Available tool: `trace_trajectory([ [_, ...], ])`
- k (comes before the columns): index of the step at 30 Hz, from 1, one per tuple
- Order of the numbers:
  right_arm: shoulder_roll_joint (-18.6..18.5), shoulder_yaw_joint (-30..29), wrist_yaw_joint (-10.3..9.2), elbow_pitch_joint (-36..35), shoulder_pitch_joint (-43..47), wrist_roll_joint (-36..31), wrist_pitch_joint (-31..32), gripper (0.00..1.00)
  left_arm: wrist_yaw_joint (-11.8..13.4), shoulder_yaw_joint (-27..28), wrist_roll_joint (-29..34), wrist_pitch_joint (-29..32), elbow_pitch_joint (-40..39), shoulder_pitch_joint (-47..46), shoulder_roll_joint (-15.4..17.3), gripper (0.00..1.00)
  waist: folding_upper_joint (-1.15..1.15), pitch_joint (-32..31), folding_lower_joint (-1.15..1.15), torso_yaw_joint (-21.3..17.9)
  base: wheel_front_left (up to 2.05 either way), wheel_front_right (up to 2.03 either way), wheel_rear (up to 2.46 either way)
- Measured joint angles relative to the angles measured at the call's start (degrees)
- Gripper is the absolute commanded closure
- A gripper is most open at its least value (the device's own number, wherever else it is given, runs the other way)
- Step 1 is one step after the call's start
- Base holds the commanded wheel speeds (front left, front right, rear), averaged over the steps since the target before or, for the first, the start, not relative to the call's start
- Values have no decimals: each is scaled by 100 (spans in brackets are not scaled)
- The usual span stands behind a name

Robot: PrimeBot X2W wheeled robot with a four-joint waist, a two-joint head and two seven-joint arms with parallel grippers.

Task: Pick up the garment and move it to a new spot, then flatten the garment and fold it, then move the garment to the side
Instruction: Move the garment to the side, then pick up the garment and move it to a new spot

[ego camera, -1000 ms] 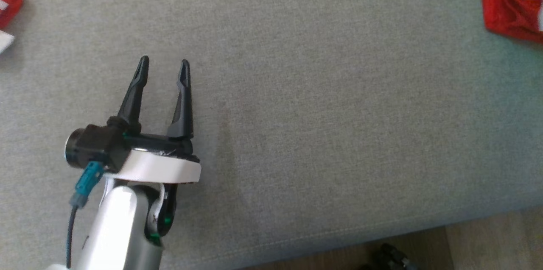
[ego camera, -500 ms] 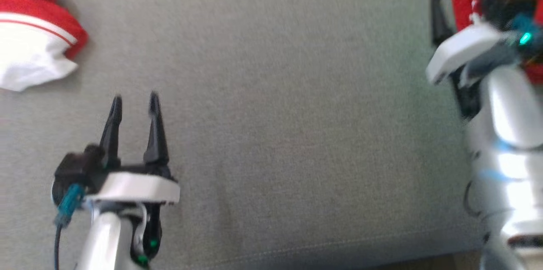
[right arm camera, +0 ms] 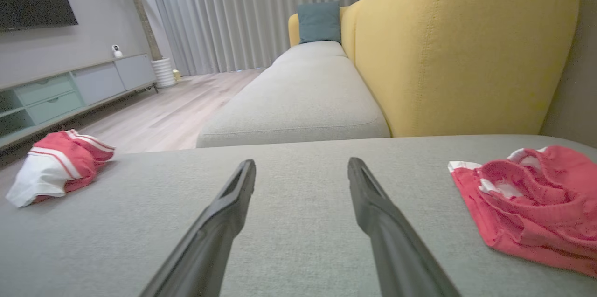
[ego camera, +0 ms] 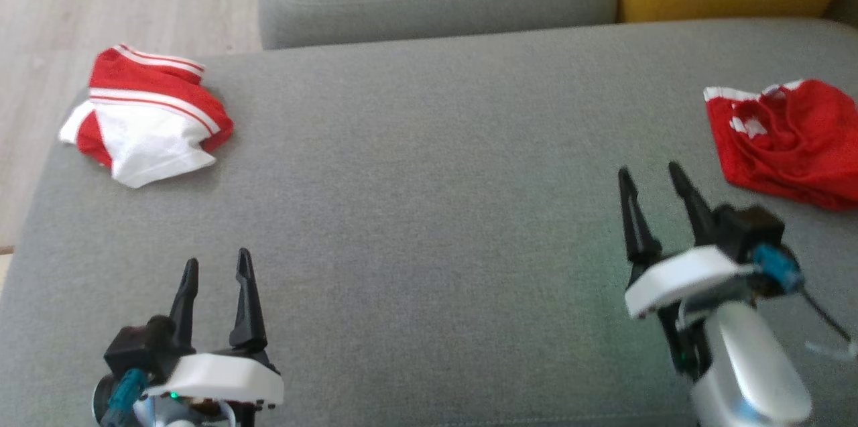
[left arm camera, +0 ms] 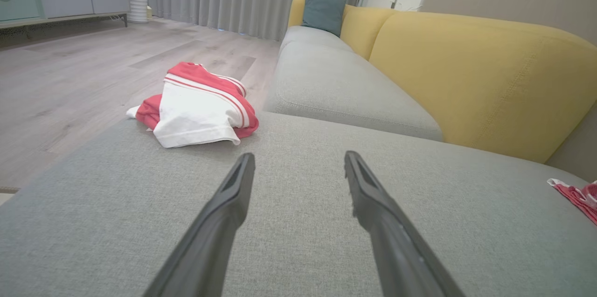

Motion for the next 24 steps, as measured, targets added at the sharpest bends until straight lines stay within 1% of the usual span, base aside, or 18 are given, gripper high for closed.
trace_trajectory([
  [5,34,94,0,-592,669,120,-4,0,45,-88,0,0,10,-1,0,0,0,-158,0,110,0,0,0],
  [10,51,75,0,-979,1040,120,21,0,45,-144,1,0,66,6,1,0,0,-168,0,96,0,0,0],
  [24,57,154,0,-1196,1087,152,144,0,43,-153,0,0,143,6,1,0,0,-158,0,132,0,0,0],
])
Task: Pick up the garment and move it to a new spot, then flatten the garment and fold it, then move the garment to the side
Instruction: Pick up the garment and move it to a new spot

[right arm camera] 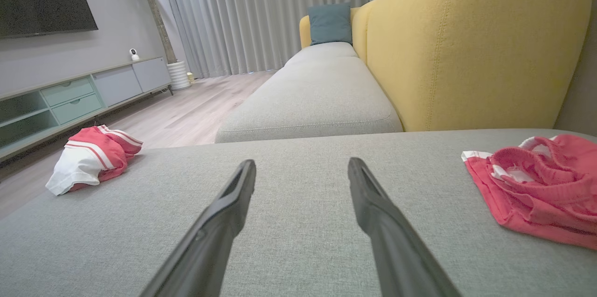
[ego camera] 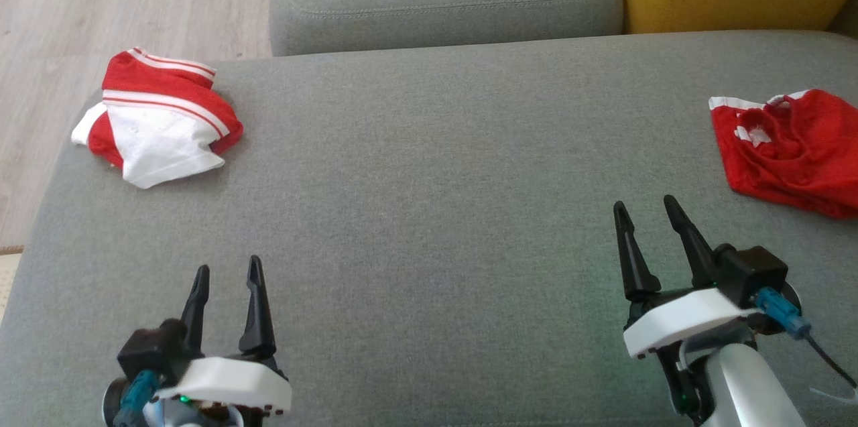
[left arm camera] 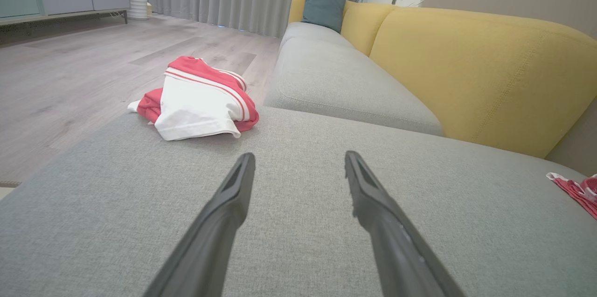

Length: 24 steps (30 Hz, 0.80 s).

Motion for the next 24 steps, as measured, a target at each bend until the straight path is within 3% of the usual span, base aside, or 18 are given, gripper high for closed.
trace_trajectory([
  [10,2,-1,0,-122,163,5,29,0,-1,-15,12,0,21,-12,-1,0,0,-13,0,439,0,0,0],
  [24,14,188,0,-183,248,215,7,0,-45,137,224,0,-116,10,18,0,0,-178,0,2135,0,0,0],
])
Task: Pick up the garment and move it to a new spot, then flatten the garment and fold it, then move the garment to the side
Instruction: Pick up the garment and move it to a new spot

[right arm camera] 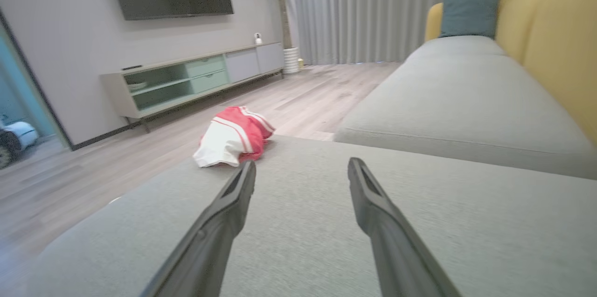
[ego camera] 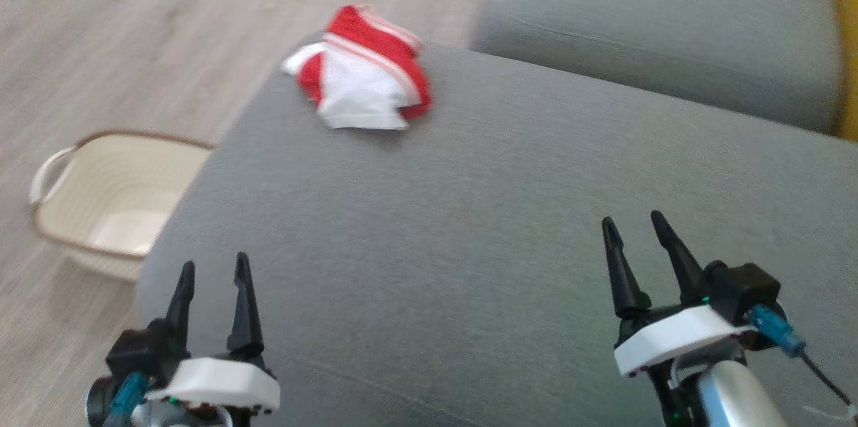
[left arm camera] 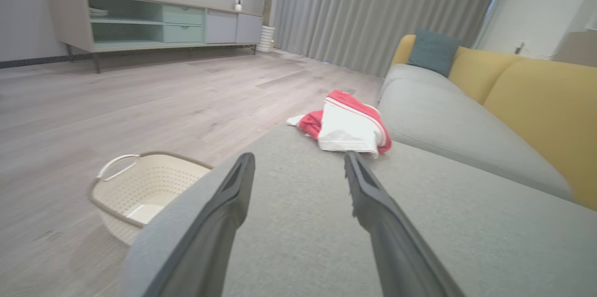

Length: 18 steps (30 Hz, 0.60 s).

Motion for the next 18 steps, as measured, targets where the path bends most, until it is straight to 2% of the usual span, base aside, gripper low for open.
trace_trajectory([
  [4,3,220,0,10,51,37,-34,0,16,151,41,0,-127,182,24,0,0,-37,0,537,0,0,0],
  [7,8,461,0,16,2,37,-27,0,80,314,37,0,-288,330,31,0,0,3,0,800,0,0,0],
  [18,7,719,0,200,-290,37,-3,0,204,425,35,0,-624,444,13,0,0,224,0,995,0,0,0],
])
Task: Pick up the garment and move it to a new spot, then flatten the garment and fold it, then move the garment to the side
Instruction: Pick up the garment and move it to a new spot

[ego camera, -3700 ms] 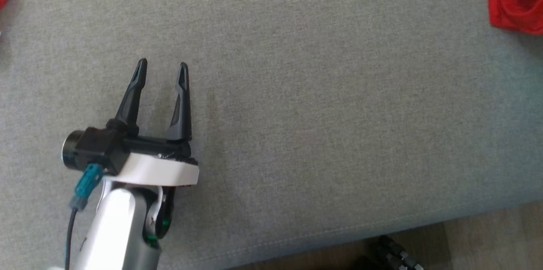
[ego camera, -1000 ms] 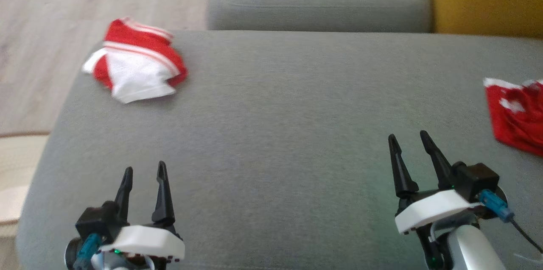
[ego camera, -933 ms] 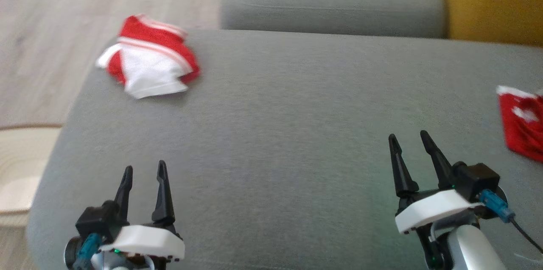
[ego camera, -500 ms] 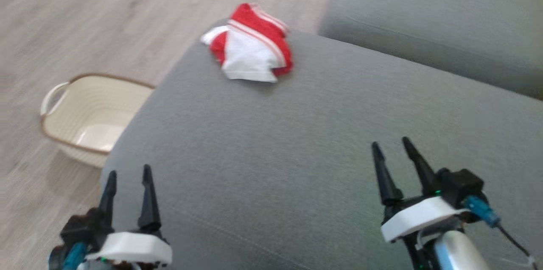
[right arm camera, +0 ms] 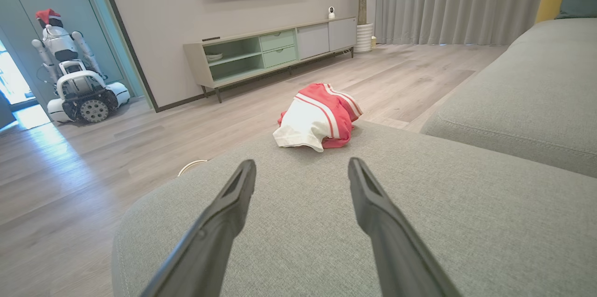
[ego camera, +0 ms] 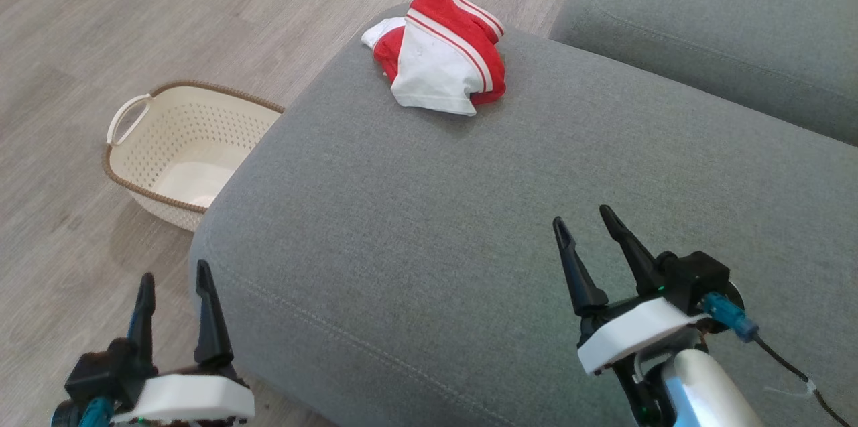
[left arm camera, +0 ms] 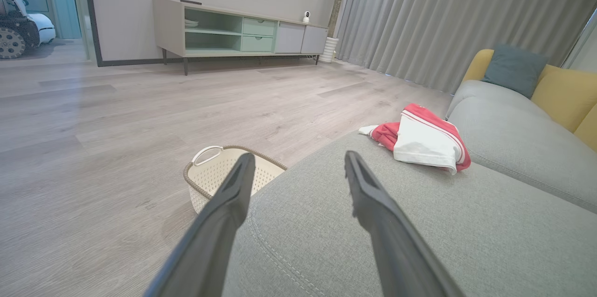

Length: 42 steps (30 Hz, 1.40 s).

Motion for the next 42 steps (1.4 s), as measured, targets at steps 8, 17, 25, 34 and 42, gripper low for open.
trace_trajectory([
  [8,0,-287,0,-25,7,-52,-34,0,-221,-66,54,2,288,-124,172,0,0,87,0,-14,0,0,0],
  [17,-1,-632,0,-726,-124,-680,299,0,-708,-30,288,438,703,-2552,1054,0,0,688,0,-388,0,0,0],
  [25,-8,-736,0,-1445,-653,-1156,599,0,-1216,21,-336,1391,1926,-4800,1291,0,0,1704,2,-1144,0,0,0],
  [34,-12,-771,0,-1902,-914,-1281,673,0,-1322,169,-755,2224,3543,-6545,1419,0,0,2930,3,-1895,0,0,0],
  [42,-16,-756,0,-2093,-984,-1319,644,0,-1363,115,-791,2419,4489,-7092,1633,0,0,3710,2,-2400,0,0,0],
])
